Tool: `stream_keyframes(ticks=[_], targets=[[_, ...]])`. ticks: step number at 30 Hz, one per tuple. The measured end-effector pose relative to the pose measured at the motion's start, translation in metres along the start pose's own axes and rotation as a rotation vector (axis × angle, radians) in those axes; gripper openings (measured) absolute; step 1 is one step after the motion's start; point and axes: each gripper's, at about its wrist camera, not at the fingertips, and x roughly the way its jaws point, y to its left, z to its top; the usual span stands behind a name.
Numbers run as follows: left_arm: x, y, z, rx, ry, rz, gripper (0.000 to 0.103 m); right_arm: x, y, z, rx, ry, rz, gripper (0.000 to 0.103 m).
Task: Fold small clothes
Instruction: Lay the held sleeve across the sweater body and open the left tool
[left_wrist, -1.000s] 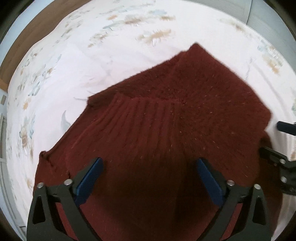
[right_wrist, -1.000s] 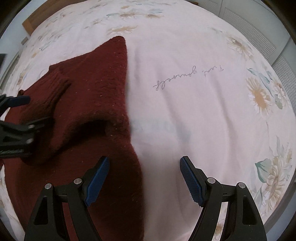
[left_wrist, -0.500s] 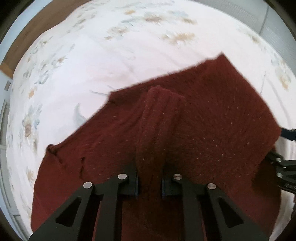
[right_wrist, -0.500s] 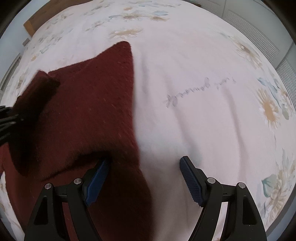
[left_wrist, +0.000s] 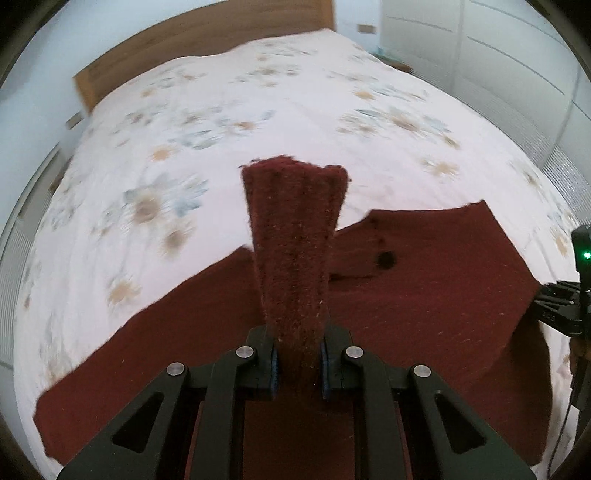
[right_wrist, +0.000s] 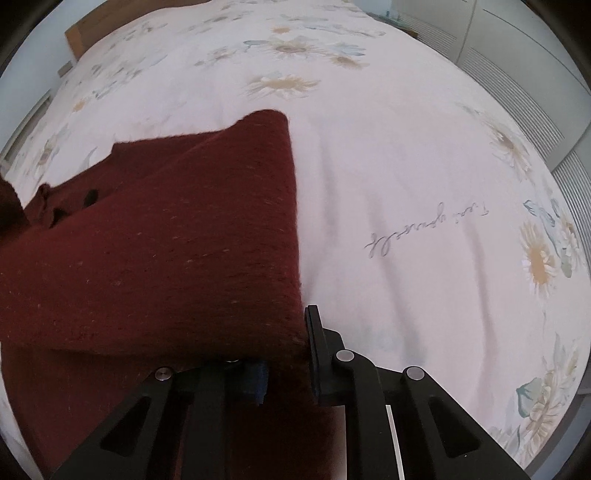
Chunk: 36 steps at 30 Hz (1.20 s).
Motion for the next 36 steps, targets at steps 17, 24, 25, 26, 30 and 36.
stream_keyframes(ticks=[17,24,25,26,30,36], targets=[[0.020,0.062,-0.092,-0.353,0.246,-0.082,0.055,0.003,0.012,0.001,-0.046,0.037,-0.020,0.019],[-0.003,0.089,-0.100,-0.383,0.241,-0.044,0.086,-0.008,0.005,-0.005,-0.038,0.051,-0.030,0.043],[-0.008,0.094,-0.099,-0.394,0.227,-0.049,0.095,-0.011,0.003,-0.006,-0.035,0.042,-0.029,0.047],[-0.013,0.099,-0.096,-0.400,0.213,-0.052,0.097,-0.014,0.001,-0.008,-0.035,0.036,-0.035,0.056],[-0.023,0.116,-0.082,-0.422,0.172,-0.033,0.102,-0.031,-0.004,-0.019,-0.055,0.025,-0.063,0.064],[0.019,0.125,-0.079,-0.461,0.267,-0.103,0.102,-0.043,-0.010,-0.032,-0.062,0.032,-0.072,0.067]])
